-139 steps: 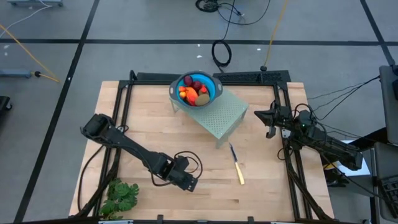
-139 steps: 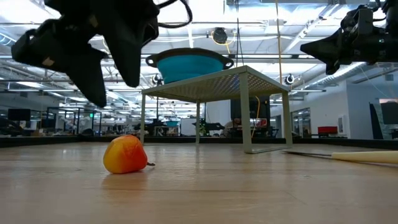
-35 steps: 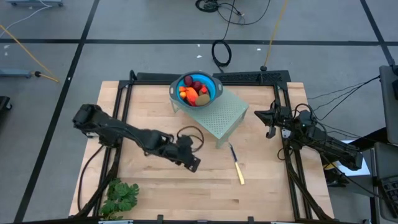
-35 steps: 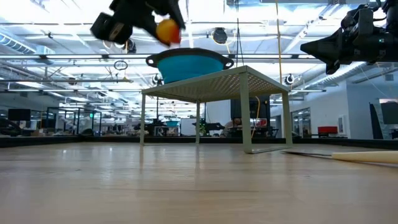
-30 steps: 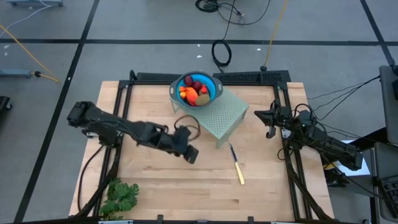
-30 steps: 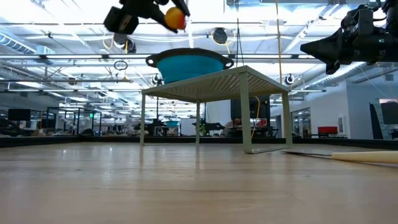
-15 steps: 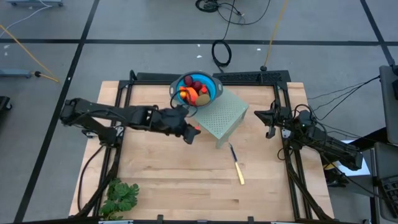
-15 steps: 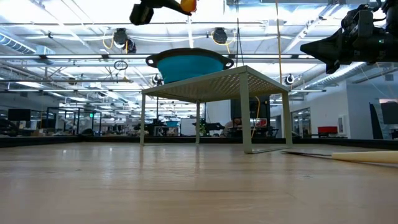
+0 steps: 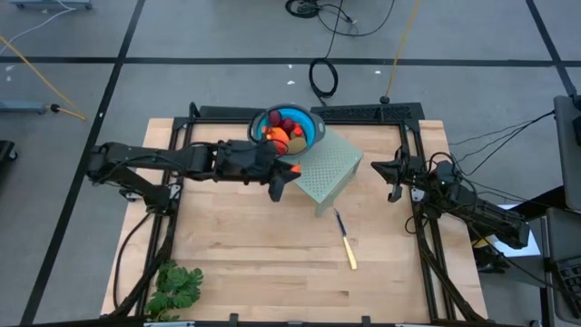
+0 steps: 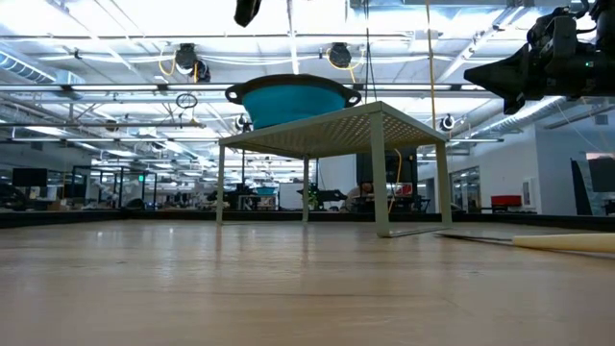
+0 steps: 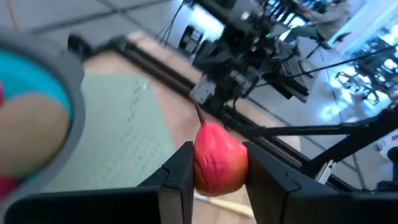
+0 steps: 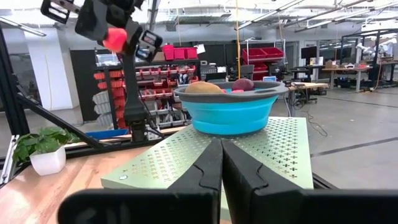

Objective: Pick & Place Fruit
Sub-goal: Put the pear into the blue strainer bowl on the shelf

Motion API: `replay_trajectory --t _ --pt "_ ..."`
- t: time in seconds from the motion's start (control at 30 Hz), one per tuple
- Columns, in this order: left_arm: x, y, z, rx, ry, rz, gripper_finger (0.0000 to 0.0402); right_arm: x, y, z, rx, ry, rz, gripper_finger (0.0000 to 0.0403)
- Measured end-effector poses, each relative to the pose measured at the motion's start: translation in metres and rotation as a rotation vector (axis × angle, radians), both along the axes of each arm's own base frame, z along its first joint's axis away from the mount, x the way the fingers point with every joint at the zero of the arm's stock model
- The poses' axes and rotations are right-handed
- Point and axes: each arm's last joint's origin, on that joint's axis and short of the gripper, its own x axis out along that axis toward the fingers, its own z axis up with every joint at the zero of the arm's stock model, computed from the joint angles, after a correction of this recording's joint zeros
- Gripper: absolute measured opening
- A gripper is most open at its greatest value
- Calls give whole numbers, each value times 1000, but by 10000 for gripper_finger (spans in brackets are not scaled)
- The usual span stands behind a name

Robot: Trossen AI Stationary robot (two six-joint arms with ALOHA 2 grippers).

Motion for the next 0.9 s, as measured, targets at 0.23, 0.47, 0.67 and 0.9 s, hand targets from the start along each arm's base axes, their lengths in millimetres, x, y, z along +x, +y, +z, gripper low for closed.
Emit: replay_trajectory --t 0.23,0.47,0.67,0.9 --pt "3 0 7 187 -54 -59 106 0 0 0 0 0 0 0" --pt "4 -5 15 485 -99 -143 106 0 0 0 0 0 0 0" --pt "4 -11 18 801 -74 -175 106 0 0 0 0 0 0 0" --pt "4 -12 18 1011 0 -159 106 0 0 0 0 1 0 0"
